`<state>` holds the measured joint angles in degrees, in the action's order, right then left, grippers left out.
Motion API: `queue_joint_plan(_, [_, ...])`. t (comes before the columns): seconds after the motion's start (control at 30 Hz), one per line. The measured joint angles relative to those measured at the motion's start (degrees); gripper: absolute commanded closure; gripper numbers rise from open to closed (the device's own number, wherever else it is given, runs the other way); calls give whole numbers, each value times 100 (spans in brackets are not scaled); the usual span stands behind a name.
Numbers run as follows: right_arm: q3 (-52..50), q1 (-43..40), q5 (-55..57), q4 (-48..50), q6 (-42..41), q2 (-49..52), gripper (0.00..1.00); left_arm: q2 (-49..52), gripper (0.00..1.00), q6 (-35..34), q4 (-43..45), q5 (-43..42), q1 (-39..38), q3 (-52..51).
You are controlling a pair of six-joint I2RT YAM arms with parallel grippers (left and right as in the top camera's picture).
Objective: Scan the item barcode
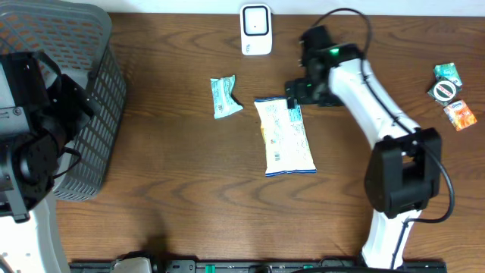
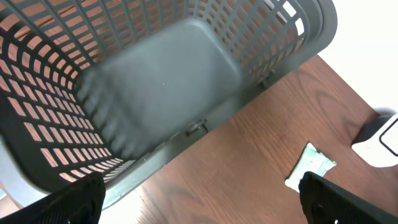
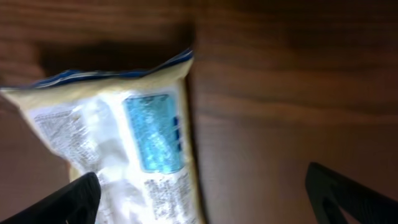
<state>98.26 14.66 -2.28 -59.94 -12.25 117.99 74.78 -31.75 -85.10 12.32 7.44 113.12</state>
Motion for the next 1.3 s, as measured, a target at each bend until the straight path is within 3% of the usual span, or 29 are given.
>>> queue_joint_plan(0.37, [-1620, -1014, -2758, 1449, 970, 0, 1, 2, 2, 0, 0, -2, 2, 0])
queue_joint_plan(0.73, [-2479, -730, -3901, 2186, 1032, -170, 1, 2, 2, 0, 0, 0, 2, 0])
queue_joint_plan(0.8, [-2662, -570, -3967, 2529, 909, -240, 19, 0, 2, 0, 0, 0, 2, 0])
queue_joint_plan(0.83, [-2761, -479, -3958, 2712, 822, -262, 35, 2, 2, 0, 0, 0, 2, 0])
queue_joint_plan(0.93, [-2977, -264, -3910, 2983, 595, -256, 99, 2, 2, 0, 0, 0, 2, 0])
queue_joint_plan(1.3, [-3154, -280, -4937, 4411, -229, -214, 99, 2, 2, 0, 0, 0, 2, 0])
